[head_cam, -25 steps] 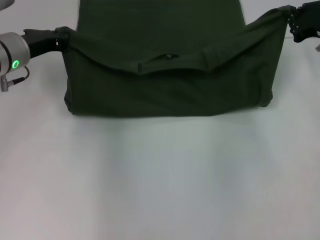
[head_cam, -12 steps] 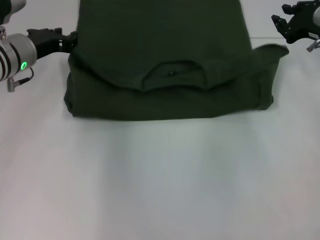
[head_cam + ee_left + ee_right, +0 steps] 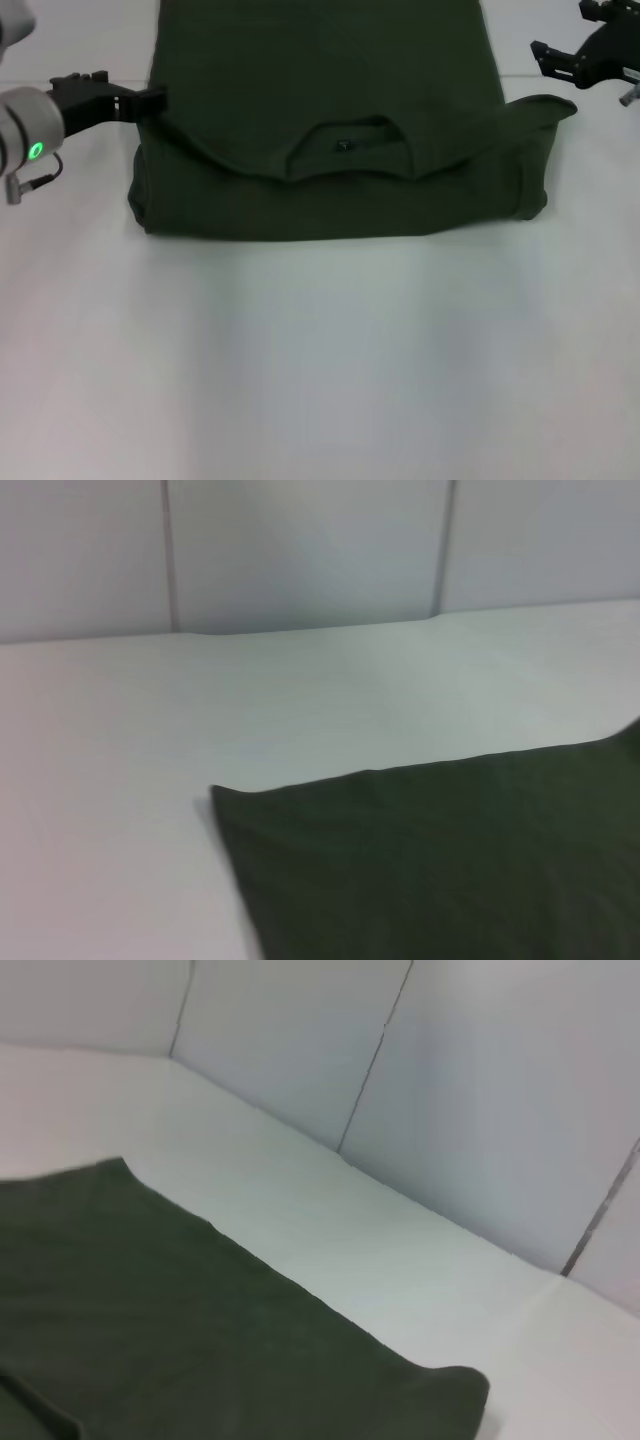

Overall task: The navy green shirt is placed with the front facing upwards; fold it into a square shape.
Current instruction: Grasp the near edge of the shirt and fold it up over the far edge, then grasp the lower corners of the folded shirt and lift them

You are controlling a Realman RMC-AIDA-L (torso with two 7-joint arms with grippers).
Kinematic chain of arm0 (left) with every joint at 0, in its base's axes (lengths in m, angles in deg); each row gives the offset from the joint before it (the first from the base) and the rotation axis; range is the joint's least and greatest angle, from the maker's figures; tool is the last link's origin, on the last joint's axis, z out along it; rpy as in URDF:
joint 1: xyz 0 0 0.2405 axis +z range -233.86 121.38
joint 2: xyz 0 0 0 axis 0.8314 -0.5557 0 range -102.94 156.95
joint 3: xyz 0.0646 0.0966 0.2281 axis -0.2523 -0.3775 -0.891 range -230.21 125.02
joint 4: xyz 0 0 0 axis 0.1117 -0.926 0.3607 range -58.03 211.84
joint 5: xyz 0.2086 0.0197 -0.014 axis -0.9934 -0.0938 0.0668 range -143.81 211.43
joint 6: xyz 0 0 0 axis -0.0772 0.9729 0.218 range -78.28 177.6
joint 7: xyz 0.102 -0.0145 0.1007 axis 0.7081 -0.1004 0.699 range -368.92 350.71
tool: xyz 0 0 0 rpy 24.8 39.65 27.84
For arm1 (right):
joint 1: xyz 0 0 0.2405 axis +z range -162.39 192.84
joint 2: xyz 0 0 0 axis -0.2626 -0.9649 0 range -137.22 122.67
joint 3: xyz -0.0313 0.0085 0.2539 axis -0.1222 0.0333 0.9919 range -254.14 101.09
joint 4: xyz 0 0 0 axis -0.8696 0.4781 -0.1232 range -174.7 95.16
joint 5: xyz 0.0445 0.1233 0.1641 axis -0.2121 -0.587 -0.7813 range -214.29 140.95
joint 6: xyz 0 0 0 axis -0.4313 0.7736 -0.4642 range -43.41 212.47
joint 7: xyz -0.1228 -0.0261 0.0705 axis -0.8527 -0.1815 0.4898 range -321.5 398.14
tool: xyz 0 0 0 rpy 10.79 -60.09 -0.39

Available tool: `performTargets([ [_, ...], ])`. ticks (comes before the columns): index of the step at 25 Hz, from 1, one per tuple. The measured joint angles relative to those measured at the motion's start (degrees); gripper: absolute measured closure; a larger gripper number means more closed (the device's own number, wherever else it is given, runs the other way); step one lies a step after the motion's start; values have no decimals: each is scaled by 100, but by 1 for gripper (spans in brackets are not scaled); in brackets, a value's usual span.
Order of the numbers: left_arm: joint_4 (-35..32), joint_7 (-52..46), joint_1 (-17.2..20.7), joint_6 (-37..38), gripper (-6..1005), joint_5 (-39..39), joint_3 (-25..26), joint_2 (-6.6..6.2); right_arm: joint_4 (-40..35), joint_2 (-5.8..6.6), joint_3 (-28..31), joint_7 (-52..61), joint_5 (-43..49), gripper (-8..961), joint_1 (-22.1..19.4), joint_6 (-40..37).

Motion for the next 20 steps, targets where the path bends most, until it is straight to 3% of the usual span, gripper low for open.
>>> performTargets([
  [5, -685, 69, 608, 1625, 123, 486, 112, -20, -673, 65, -44, 1101, 109, 153, -455, -1162],
  [12, -907, 384, 1291, 3473, 73, 569, 850, 6, -1468, 77, -48, 2024, 269, 24, -1067, -2576],
  [15, -892, 677, 1519, 4003, 74, 602, 1183, 22, -1600, 73, -47, 2204, 271, 26, -1230, -2945],
  [20, -920, 777, 1843, 4222, 77, 520, 1445, 25, -1836, 72, -56, 2512, 413, 30, -1385, -3436],
])
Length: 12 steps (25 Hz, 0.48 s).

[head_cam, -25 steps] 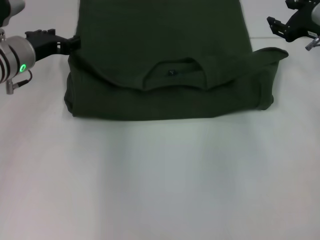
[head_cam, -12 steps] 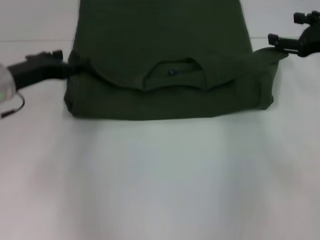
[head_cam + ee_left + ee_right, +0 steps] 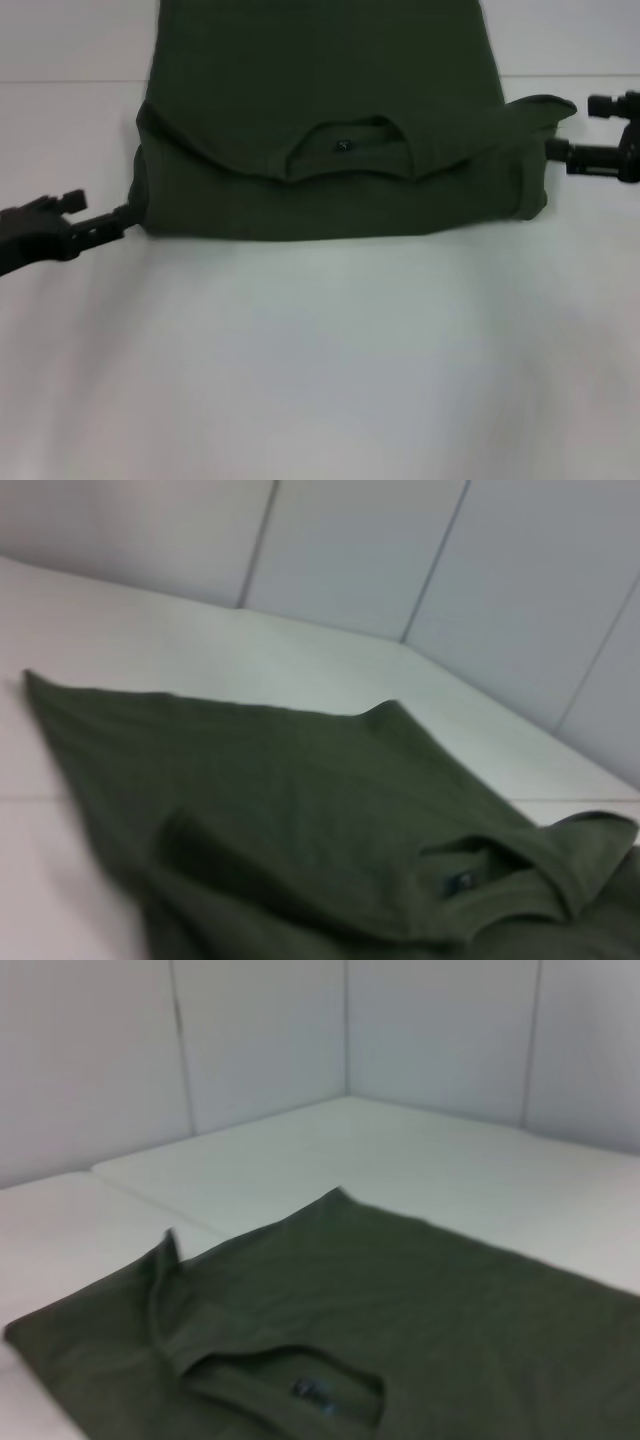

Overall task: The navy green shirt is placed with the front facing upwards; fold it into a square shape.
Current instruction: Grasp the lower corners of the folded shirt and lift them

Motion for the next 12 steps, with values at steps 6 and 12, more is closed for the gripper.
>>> performTargets([
  [6, 315, 708, 117, 44, 80, -24, 39, 19, -329, -111, 0, 21, 603, 34, -38, -760],
  [12, 751, 1330, 67, -31, 81, -35, 45, 0, -463, -152, 35, -529, 717, 39, -224, -1631],
])
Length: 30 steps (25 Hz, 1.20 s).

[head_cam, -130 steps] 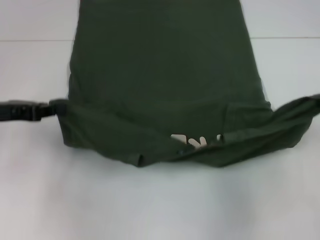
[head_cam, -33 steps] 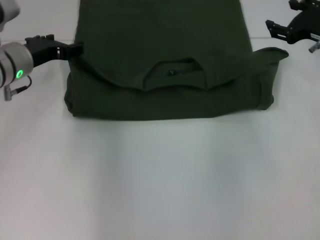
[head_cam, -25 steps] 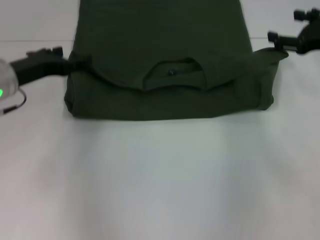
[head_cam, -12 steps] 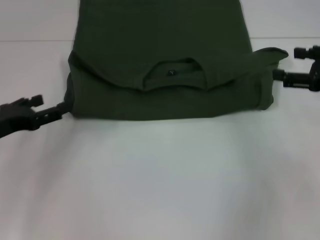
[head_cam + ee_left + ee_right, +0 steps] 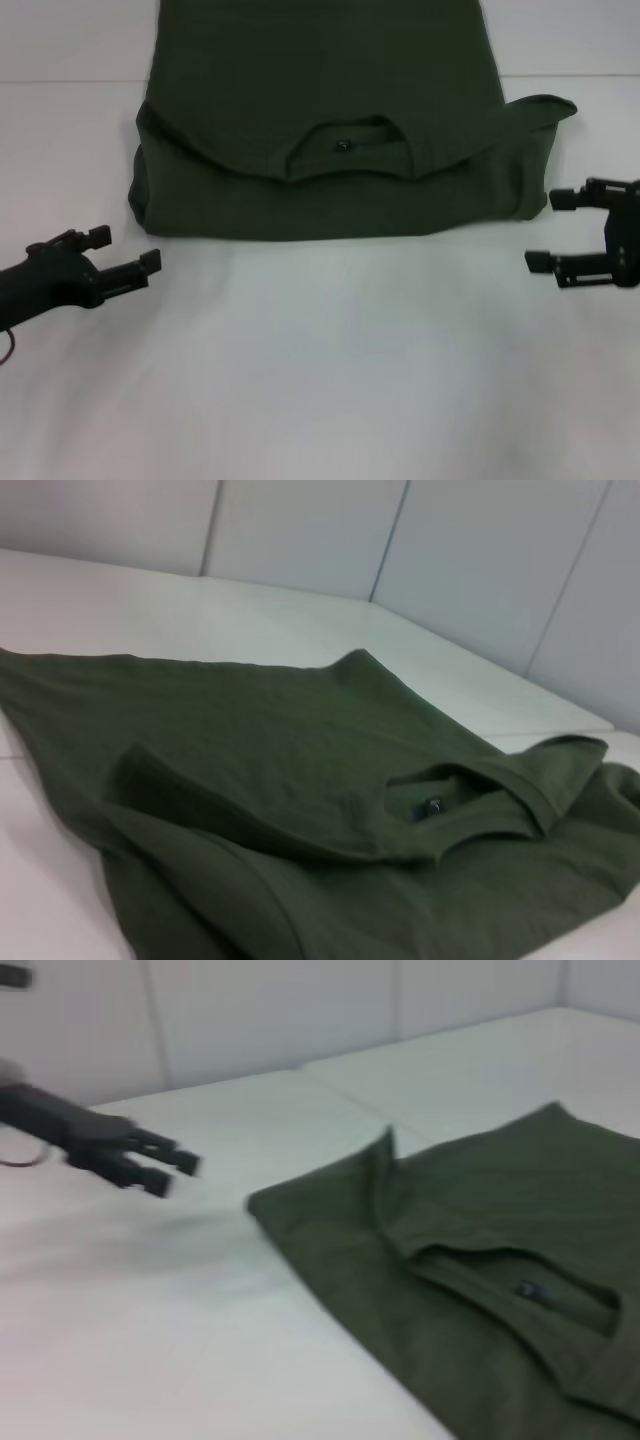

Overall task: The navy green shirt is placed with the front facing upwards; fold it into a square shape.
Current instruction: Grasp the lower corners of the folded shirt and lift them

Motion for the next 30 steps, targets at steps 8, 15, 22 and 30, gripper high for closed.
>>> performTargets([
  [8, 726, 809, -269, -1130, 90, 292, 6, 8, 42, -5, 42, -455, -85, 49, -182, -343],
  [15, 1341, 1448, -707, -2029, 98, 419, -57, 28, 87, -7, 3, -457, -89, 57, -155, -285],
  [22, 1708, 1838, -1016, -2441, 106, 449, -48, 32, 195, -7, 12, -466, -67, 65, -150, -195],
  [30, 1743, 1902, -1080, -2588, 115, 526, -57, 25, 290, -7, 29, -532, -65, 74, -151, -37],
])
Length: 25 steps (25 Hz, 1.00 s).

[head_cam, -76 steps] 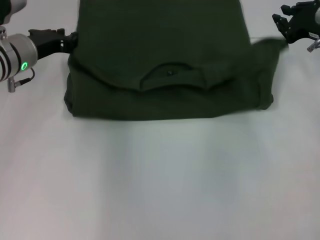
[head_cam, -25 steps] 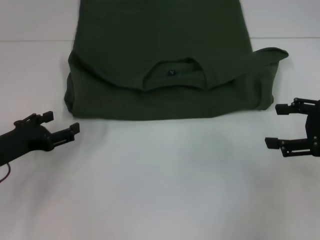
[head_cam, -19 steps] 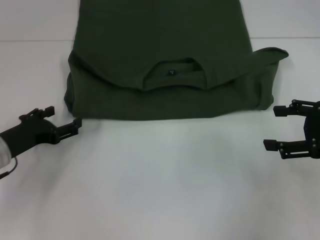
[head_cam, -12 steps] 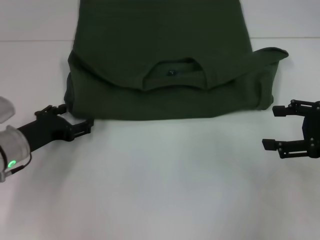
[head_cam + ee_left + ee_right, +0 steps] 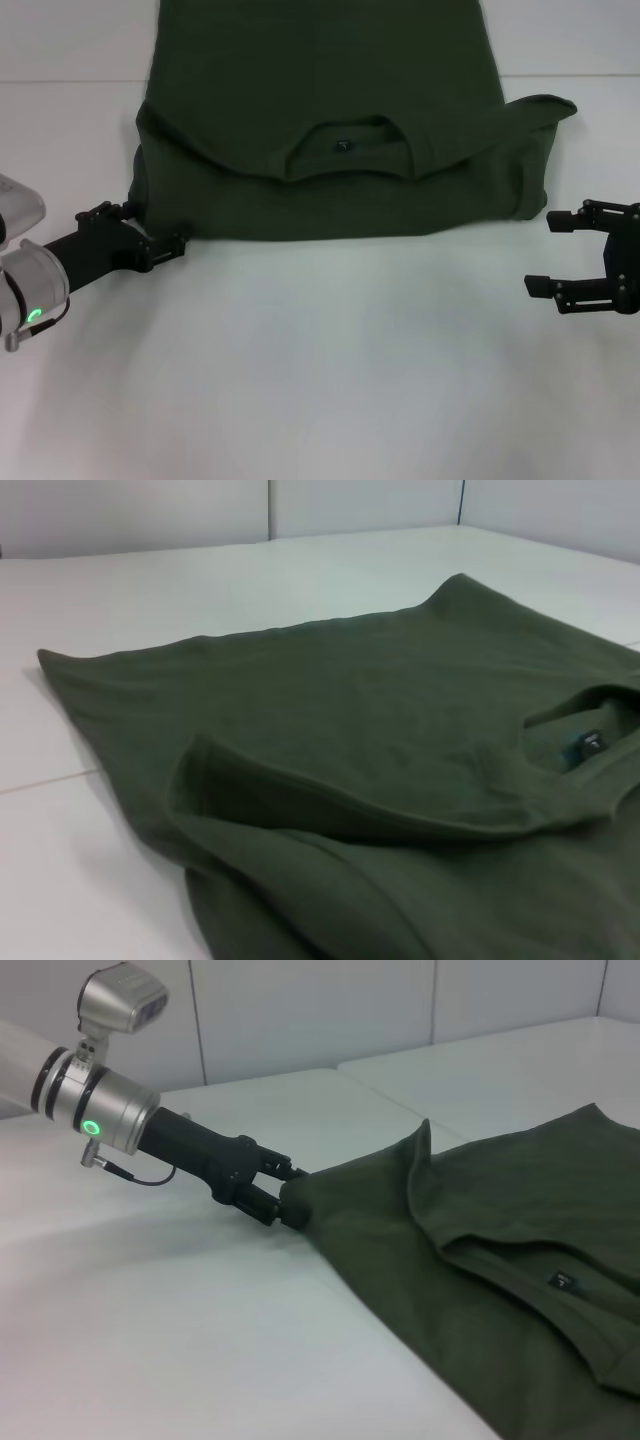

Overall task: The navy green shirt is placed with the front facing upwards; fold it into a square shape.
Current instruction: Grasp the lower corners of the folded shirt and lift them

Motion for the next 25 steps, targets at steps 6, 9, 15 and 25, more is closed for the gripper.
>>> performTargets([
  [6, 31, -1, -34, 26, 205, -16, -27, -21, 37, 0, 17, -8, -6, 81, 7, 51],
  [9, 66, -10, -64, 4, 333, -49, -127, -26, 38, 4, 18, -9, -8, 85, 7, 54],
  [15, 77, -23, -75, 29, 513, -53, -235, -23, 47, 9, 33, -11, -22, 92, -4, 87],
  [25, 88, -55, -91, 40, 851, -22, -318, -8, -56, 22, 297, 730, -4, 104, 22, 439],
])
